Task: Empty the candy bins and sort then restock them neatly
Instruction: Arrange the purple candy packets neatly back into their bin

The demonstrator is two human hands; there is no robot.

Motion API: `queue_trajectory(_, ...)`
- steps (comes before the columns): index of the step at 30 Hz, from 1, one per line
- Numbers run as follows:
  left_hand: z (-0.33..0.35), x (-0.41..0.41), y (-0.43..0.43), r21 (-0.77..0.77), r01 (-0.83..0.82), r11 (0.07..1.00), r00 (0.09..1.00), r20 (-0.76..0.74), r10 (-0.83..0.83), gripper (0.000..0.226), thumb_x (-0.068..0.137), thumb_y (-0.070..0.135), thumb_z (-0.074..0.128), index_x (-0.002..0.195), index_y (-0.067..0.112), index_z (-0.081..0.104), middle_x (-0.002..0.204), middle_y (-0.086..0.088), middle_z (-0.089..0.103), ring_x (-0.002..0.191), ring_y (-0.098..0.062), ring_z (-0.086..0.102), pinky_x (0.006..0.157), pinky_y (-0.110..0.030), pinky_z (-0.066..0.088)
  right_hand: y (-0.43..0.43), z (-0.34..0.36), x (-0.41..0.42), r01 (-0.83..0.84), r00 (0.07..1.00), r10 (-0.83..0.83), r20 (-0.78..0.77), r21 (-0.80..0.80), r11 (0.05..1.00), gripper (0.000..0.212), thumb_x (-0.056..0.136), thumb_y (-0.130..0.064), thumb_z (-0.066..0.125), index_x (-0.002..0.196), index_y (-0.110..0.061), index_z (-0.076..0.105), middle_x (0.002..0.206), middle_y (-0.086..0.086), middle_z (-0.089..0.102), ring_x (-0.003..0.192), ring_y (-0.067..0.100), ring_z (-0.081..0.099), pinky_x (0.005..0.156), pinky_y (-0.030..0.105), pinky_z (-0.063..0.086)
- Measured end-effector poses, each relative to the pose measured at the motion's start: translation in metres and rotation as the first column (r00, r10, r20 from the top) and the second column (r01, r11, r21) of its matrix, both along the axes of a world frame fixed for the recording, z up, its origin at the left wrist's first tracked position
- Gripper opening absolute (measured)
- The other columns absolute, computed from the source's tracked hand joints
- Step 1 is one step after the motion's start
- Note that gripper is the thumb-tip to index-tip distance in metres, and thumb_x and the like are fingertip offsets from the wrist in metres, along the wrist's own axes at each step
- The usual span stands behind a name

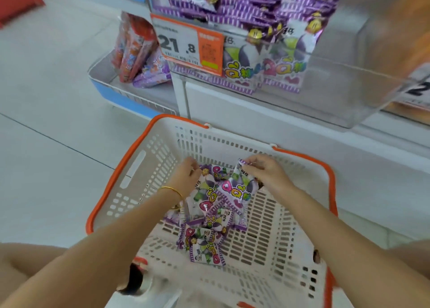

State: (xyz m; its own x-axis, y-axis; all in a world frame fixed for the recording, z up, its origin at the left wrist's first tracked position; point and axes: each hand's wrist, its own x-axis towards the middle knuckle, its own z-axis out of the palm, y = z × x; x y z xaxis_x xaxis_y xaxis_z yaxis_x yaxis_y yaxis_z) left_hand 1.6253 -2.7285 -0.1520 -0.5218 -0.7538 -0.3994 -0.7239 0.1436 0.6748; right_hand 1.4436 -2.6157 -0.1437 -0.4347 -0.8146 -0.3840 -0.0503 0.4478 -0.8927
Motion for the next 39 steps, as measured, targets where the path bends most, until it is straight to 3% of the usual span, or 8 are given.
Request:
queue_trajectory(6, 0.076, -0.002, 0.014, 0.15, -0.016, 0.989, 0.986, -0.164, 0.041, 0.011, 0.094, 0.023, 0.056, 0.084, 0.02, 0.053, 0.069, -0.001, 0.051, 0.046, -0.012, 0.048, 0.046, -0.026, 0.049, 0.007, 0.055, 0.014, -0.177, 0.981, 0.169, -0.09, -0.087, 0.98, 0.004, 0.09, -0.006, 0.06, 0.09, -0.01, 0.058, 0.091, 0.003, 0.063, 0.085, 0.012, 0.06, 0.081, 0.023, 0.047)
queue_trajectory(8, 0.092, 0.001, 0.021, 0.245, -0.118, 0.962, 0.965, -0.202, 0.169, 0.011, 0.091, 0.03, 0.061, 0.085, 0.021, 0.057, 0.085, -0.009, 0.063, 0.06, -0.023, 0.063, 0.059, -0.037, 0.058, 0.012, 0.063, 0.022, -0.144, 0.988, 0.134, -0.072, -0.151, 0.978, 0.005, 0.092, -0.008, 0.059, 0.089, -0.011, 0.055, 0.088, 0.0, 0.063, 0.081, 0.006, 0.061, 0.076, 0.017, 0.048)
queue_trajectory(13, 0.123, 0.013, 0.043, 0.682, -0.191, 0.706, 0.767, -0.346, 0.541, 0.029, 0.091, 0.025, 0.06, 0.105, -0.001, 0.061, 0.1, -0.023, 0.07, 0.075, -0.027, 0.069, 0.069, -0.037, 0.06, 0.014, 0.072, 0.04, -0.023, 0.999, 0.016, -0.029, -0.243, 0.97, 0.01, 0.093, -0.013, 0.059, 0.084, -0.017, 0.056, 0.083, 0.001, 0.068, 0.069, 0.005, 0.063, 0.065, 0.022, 0.048)
queue_trajectory(19, 0.119, 0.017, 0.046, 0.639, -0.347, 0.687, 0.681, -0.331, 0.653, 0.021, 0.09, 0.019, 0.063, 0.079, 0.003, 0.056, 0.076, -0.015, 0.071, 0.056, -0.022, 0.068, 0.056, -0.031, 0.059, 0.018, 0.083, 0.057, -0.037, 0.994, 0.061, 0.092, -0.245, 0.969, 0.009, 0.097, -0.019, 0.053, 0.088, -0.015, 0.054, 0.069, 0.0, 0.063, 0.05, 0.006, 0.055, 0.044, 0.016, 0.037)
queue_trajectory(23, 0.118, 0.016, 0.04, 0.677, -0.381, 0.63, 0.655, -0.283, 0.701, 0.029, 0.09, 0.021, 0.063, 0.101, -0.005, 0.061, 0.088, -0.02, 0.071, 0.061, -0.025, 0.069, 0.052, -0.031, 0.058, 0.018, 0.086, 0.067, -0.163, 0.985, 0.171, 0.02, -0.219, 0.962, 0.013, 0.097, -0.023, 0.05, 0.093, -0.011, 0.05, 0.069, -0.001, 0.063, 0.051, 0.001, 0.054, 0.048, 0.017, 0.038)
queue_trajectory(30, 0.124, 0.006, 0.046, 0.738, -0.203, 0.644, 0.65, -0.39, 0.652, 0.033, 0.091, 0.01, 0.057, 0.118, -0.01, 0.055, 0.102, -0.025, 0.068, 0.08, -0.032, 0.067, 0.07, -0.04, 0.059, 0.011, 0.079, 0.073, 0.24, 0.917, -0.133, 0.375, -0.256, 0.936, 0.013, 0.094, -0.026, 0.055, 0.084, -0.018, 0.052, 0.073, 0.006, 0.065, 0.055, 0.015, 0.059, 0.049, 0.023, 0.044)
queue_trajectory(35, 0.12, 0.007, 0.043, 0.674, -0.215, 0.706, 0.735, -0.364, 0.572, 0.029, 0.1, 0.022, 0.044, 0.119, 0.002, 0.054, 0.106, -0.023, 0.067, 0.078, -0.03, 0.067, 0.073, -0.044, 0.056, 0.01, 0.078, 0.057, -0.016, 0.965, -0.069, -0.253, -0.32, 0.947, 0.013, 0.095, -0.017, 0.055, 0.082, -0.02, 0.053, 0.085, 0.002, 0.06, 0.073, 0.014, 0.059, 0.062, 0.024, 0.044)
queue_trajectory(39, 0.122, 0.01, 0.038, 0.692, -0.132, 0.71, 0.812, -0.335, 0.478, 0.042, 0.097, 0.038, 0.048, 0.127, 0.009, 0.052, 0.11, -0.018, 0.069, 0.094, -0.036, 0.068, 0.083, -0.049, 0.055, 0.01, 0.093, 0.043, -0.151, 0.877, -0.054, -0.477, -0.382, 0.912, 0.016, 0.088, -0.012, 0.064, 0.081, -0.023, 0.056, 0.089, -0.011, 0.05, 0.073, -0.001, 0.051, 0.069, 0.013, 0.04)
